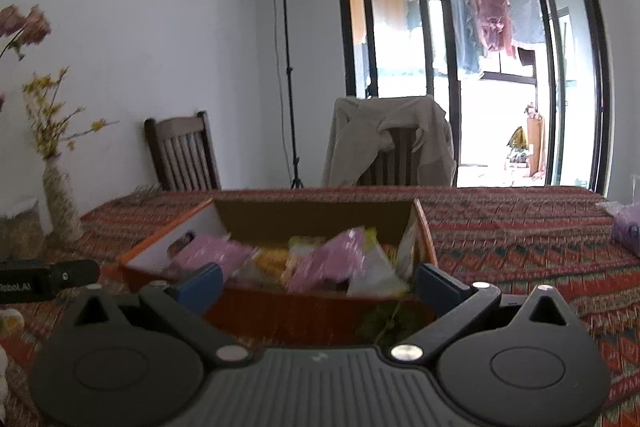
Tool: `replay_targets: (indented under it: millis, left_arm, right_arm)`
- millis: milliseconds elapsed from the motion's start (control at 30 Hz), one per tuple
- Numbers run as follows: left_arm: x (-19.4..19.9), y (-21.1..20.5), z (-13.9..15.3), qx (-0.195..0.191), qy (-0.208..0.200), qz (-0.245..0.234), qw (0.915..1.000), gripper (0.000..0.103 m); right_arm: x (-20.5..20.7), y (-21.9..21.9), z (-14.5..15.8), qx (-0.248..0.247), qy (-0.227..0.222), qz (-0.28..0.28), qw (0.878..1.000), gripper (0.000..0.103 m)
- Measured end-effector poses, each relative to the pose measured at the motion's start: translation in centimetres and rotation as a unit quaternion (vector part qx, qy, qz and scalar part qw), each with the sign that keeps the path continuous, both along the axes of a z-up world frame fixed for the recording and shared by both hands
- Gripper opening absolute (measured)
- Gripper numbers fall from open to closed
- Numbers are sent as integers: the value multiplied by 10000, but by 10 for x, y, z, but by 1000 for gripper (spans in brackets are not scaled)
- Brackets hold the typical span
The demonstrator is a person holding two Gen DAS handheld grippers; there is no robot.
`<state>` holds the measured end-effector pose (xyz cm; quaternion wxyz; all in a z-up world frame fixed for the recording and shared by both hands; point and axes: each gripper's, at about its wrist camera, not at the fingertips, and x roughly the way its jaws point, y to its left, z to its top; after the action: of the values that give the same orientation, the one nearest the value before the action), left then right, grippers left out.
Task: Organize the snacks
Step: 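Withdraw both tools from the box toward the remaining snacks, then grasp a white wrapped packet with the right tool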
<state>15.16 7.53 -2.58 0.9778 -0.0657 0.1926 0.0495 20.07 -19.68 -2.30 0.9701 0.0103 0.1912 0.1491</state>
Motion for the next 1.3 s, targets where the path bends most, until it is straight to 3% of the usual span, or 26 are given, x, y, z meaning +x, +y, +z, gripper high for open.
replay_targets:
  millis: [367,733,967,1167,1300]
  left_arm:
    - [-22,26,-42,167,380,61,9991,103]
    - [-34,25,-42,150,26,-127,9998,103]
    - [-30,27,-42,49,165,-138,9998,103]
    - [-31,30,-43,-42,195,-96,9998,103]
    - [-30,29,-43,-6,217,-89,9997,103]
  right_arm:
    - [-27,18,-34,-228,683,333,9968,103]
    - [-19,49,-51,-432,1121,573,9911,103]
    - [-10,50,-63,-353,1389,521,9883,103]
    - [-12,50,-64,-267,1403,632,9877,87]
    - [-12,50,-65,-175,1410,655,9877,70]
